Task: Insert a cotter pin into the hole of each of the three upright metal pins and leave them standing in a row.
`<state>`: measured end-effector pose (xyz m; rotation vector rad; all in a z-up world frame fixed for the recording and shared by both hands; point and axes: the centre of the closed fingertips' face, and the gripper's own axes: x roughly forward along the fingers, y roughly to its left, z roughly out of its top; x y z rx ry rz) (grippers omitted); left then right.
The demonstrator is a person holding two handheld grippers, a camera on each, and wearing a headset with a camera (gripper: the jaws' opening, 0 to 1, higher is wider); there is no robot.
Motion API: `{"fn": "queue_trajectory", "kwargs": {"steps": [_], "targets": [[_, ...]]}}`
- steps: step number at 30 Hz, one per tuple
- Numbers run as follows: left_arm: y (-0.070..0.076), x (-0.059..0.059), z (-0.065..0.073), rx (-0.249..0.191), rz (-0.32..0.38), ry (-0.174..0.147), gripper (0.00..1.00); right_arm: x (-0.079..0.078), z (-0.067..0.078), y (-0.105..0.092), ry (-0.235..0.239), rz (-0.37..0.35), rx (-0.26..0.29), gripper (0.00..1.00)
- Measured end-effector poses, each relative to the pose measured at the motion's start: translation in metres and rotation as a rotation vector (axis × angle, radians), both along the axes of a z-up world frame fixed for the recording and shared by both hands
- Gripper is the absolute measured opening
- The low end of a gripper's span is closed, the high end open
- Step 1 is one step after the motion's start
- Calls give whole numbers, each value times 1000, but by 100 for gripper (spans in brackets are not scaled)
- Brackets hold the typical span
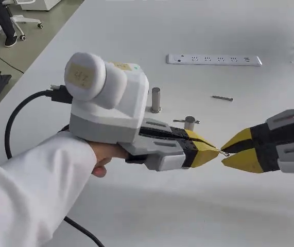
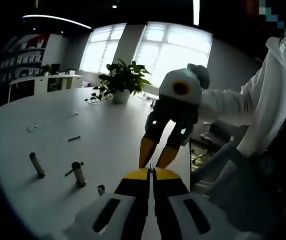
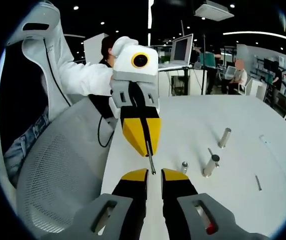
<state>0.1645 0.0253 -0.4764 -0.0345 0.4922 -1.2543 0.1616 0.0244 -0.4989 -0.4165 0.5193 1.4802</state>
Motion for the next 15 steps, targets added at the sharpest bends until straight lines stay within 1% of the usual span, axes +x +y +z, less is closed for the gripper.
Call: {"fn": "queue_trajectory", "kwargs": {"steps": [5, 7, 9, 11, 12, 14, 15], "targets": [[0, -5, -1, 12, -37, -38, 0, -6, 0, 3, 16, 13, 5, 2], [0, -5, -1, 11, -41, -45, 0, -10, -1, 4, 20, 23, 4, 0], [0, -6, -1, 7, -47, -62, 0, -13, 0, 4, 22, 27, 5, 0], [0, -7, -1, 7, -57, -71, 0, -14, 0, 5, 22, 31, 3, 0], [0, -8, -1, 9, -66, -83, 0, -15, 0, 5, 23, 33, 3, 0], [0, -9, -2, 23, -78, -104, 0, -17, 1, 5, 21, 33, -2, 0], [1, -9, -3, 30, -81, -109, 0, -17, 1, 5, 17, 33, -3, 0]]}}
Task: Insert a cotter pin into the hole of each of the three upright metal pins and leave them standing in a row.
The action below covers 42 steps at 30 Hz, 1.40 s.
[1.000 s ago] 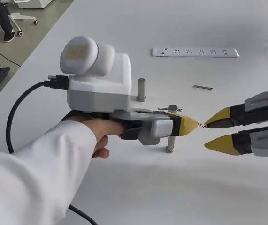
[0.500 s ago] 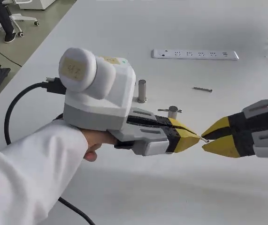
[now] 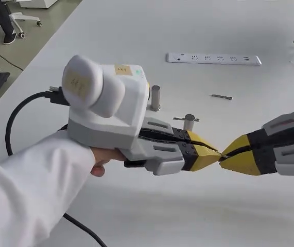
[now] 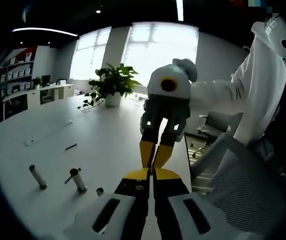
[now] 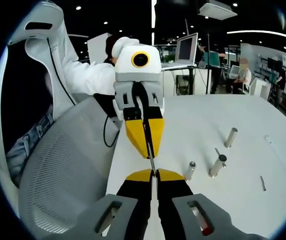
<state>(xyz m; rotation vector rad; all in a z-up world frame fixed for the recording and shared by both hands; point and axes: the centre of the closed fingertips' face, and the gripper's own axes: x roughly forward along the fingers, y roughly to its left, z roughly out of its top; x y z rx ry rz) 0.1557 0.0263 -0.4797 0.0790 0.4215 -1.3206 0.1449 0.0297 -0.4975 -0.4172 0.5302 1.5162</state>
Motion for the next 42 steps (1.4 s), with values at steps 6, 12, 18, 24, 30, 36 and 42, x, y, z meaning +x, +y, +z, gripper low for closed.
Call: {"fn": "queue_trajectory", "kwargs": {"steps": [6, 12, 18, 24, 30, 36, 42], "targets": [[3, -3, -6, 36, -37, -31, 0, -6, 2, 3, 12, 12, -6, 0], [4, -8, -14, 55, -61, -11, 0, -11, 0, 3, 17, 49, -27, 0], [4, -9, -15, 46, -34, 37, 0, -14, -1, 3, 18, 51, -39, 0], [7, -2, -12, 21, 12, 66, 2, -9, 1, 5, 25, 19, -15, 0], [8, 2, -18, 40, 35, 46, 12, -7, 0, 6, 19, 12, -13, 0], [16, 18, -27, 61, 119, 15, 29, 9, -3, 0, 18, -58, -8, 0], [36, 51, -40, 32, 323, 27, 29, 29, -12, -9, -13, -135, -18, 0]]}}
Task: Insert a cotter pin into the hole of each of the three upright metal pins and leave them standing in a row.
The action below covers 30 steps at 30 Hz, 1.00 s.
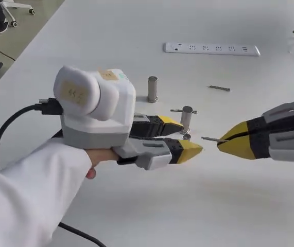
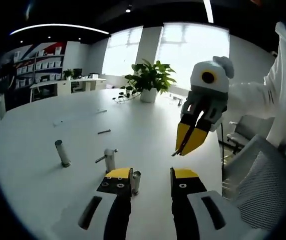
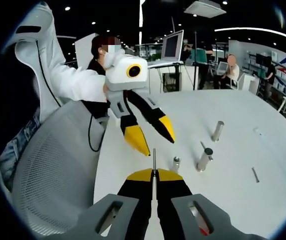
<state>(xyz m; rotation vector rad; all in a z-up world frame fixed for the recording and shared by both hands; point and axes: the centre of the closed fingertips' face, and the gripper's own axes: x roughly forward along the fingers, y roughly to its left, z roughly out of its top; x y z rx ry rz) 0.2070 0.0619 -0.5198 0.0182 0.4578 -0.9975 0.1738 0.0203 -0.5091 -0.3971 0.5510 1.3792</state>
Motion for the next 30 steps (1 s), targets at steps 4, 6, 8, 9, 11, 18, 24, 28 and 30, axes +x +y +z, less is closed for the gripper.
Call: {"fn": "queue_trajectory", "kwargs": {"steps": [4, 6, 8, 9, 11, 18, 24, 28, 30], "targets": [[7, 5, -19, 37, 30, 0, 27, 5, -6, -1, 19, -32, 9, 0], [8, 5, -28, 28, 44, 33, 27, 7, -9, -1, 17, -42, 6, 0], [7, 4, -34, 37, 48, 37, 27, 10, -12, 0, 17, -50, 4, 0], [6, 4, -39, 46, 48, 42, 27, 11, -14, 0, 15, -57, 1, 0], [4, 5, -45, 58, 53, 42, 27, 15, -18, 1, 8, -67, -9, 0], [-2, 11, -60, 73, 81, 61, 27, 24, -28, 4, 14, -87, -23, 0], [-9, 16, -67, 95, 64, 49, 27, 33, -38, 1, -5, -94, -51, 0], [-12, 19, -69, 78, 66, 60, 24, 37, -46, -2, -38, -69, -95, 0], [-14, 20, -69, 78, 63, 57, 23, 40, -51, -3, -42, -62, -99, 0]]}}
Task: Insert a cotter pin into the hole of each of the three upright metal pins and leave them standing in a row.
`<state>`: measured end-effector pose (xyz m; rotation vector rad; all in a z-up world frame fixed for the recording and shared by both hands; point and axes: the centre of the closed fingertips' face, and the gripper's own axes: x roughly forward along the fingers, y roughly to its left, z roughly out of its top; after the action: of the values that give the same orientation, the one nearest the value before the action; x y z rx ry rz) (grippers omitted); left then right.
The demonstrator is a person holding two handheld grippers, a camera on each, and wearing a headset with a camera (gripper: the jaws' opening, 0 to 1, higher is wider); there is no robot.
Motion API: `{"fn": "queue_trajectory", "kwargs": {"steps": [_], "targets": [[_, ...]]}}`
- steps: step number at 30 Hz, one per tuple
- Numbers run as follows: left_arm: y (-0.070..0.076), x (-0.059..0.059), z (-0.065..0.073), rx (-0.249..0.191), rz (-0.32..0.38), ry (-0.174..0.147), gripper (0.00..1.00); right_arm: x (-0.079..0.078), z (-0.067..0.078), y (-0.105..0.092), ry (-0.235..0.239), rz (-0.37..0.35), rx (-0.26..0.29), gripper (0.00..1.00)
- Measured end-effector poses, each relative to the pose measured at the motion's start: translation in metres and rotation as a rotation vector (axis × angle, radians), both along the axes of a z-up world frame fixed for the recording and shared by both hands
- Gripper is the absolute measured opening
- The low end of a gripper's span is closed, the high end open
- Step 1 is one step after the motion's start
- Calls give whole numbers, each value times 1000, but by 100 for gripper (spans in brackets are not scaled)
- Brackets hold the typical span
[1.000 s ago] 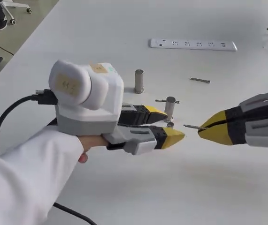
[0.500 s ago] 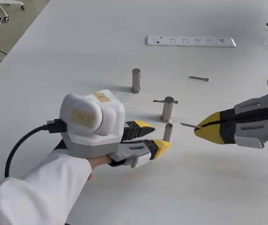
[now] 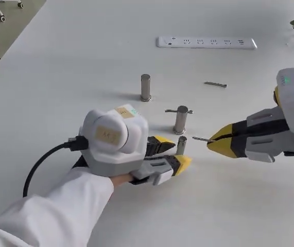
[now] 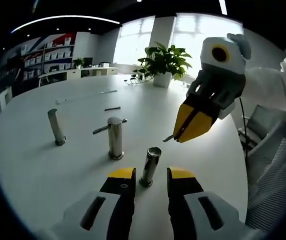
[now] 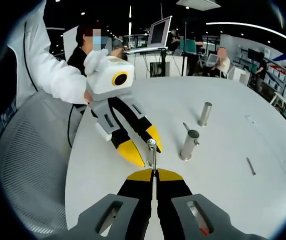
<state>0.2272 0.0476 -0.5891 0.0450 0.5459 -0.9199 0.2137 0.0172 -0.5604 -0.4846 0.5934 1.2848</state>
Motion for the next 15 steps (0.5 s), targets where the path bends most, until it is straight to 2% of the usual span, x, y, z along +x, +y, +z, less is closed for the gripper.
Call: {"fn": "queue_trajectory", "kwargs": {"steps": [6, 8, 10, 12, 15], "targets": [[-1, 4, -7, 26, 1, -3, 22, -1, -2, 2, 3, 13, -7, 0], [-2, 5, -5, 23, 2, -21, 19, -2, -3, 3, 4, 15, -8, 0], [-3, 4, -5, 16, -6, -21, 15, -2, -2, 3, 4, 15, -6, 0], [-4, 4, -7, 29, -15, -24, 12, -2, -2, 3, 6, 15, -7, 0], [-4, 3, -9, 25, -9, -9, 10, -3, -2, 3, 4, 18, -9, 0]]}}
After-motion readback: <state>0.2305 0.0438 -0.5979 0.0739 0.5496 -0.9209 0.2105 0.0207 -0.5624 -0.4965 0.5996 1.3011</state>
